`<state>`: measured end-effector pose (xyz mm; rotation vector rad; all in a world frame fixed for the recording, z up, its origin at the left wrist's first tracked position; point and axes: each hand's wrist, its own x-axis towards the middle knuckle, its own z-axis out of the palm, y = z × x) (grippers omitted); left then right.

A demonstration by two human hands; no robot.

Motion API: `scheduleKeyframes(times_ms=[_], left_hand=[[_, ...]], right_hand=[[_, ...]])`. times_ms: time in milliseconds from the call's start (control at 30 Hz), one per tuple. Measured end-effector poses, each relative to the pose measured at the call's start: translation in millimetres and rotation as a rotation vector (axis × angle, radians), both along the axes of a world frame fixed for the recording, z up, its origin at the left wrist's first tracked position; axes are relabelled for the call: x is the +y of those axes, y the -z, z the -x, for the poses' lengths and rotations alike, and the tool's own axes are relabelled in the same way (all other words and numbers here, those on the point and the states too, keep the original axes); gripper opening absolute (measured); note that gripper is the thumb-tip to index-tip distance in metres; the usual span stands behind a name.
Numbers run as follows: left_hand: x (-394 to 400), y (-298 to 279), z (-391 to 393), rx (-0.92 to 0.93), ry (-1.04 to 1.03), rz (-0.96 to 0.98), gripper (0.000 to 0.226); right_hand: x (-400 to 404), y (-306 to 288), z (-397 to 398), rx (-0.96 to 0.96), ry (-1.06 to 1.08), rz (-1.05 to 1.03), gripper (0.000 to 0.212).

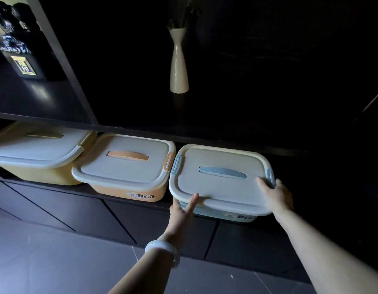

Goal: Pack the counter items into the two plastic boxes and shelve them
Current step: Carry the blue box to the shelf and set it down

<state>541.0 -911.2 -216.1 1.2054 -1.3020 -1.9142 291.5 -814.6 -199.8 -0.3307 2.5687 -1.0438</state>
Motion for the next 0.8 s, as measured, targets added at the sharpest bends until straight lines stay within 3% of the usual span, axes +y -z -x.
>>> scheduleKeyframes(times_ms=[167, 333, 667, 800], left_hand=[[-0.8, -1.4, -1.3, 0.007, 0.018, 0.008, 0.111], [-2.6, -2.4, -2.5, 0.009, 0.027, 0.052, 0.093], [-2.6, -1.9, -2.1, 0.012, 0.025, 0.066, 0.082], [-2.5, -3.8, -1.9, -0.010, 0.030, 0.063, 0.086]], right_hand=[[-0.7, -3.5, -1.7, 0.000, -0.006, -0.013, 0.079], [0.1, -3.8, -1.1, 0.003, -0.017, -0.026, 0.079], [0.1, -5.4, -0.5, 0.020, -0.049, -0.061, 0.079], [-0.4, -10.3, 0.6, 0.011, -0.078, -0.120, 0.075]])
